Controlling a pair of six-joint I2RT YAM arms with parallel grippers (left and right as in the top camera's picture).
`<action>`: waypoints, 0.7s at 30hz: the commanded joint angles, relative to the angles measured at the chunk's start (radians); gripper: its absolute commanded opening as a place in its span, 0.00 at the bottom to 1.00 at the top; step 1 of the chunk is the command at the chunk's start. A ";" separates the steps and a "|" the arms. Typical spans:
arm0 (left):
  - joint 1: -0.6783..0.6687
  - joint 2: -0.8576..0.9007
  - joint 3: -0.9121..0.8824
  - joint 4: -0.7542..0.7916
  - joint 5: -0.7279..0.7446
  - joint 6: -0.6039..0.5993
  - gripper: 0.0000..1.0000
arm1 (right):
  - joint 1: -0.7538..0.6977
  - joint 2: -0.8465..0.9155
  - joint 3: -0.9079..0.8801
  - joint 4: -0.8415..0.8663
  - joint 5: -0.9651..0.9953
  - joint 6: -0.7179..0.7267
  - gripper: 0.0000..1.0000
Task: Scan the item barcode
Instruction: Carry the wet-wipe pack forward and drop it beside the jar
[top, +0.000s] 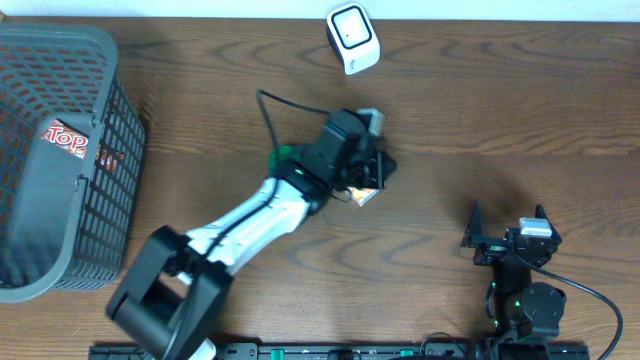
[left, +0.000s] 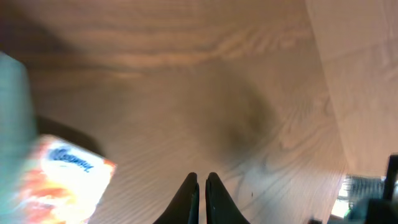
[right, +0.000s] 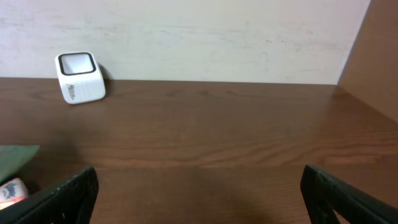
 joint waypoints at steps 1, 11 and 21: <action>-0.032 0.037 0.010 0.039 -0.010 -0.003 0.08 | 0.006 -0.006 -0.002 -0.004 -0.001 -0.008 0.99; -0.031 0.034 0.011 0.041 -0.085 0.074 0.38 | 0.006 -0.006 -0.002 -0.004 -0.001 -0.008 0.99; 0.061 -0.165 0.013 -0.052 -0.158 0.164 0.86 | 0.006 -0.006 -0.002 -0.004 -0.001 -0.008 0.99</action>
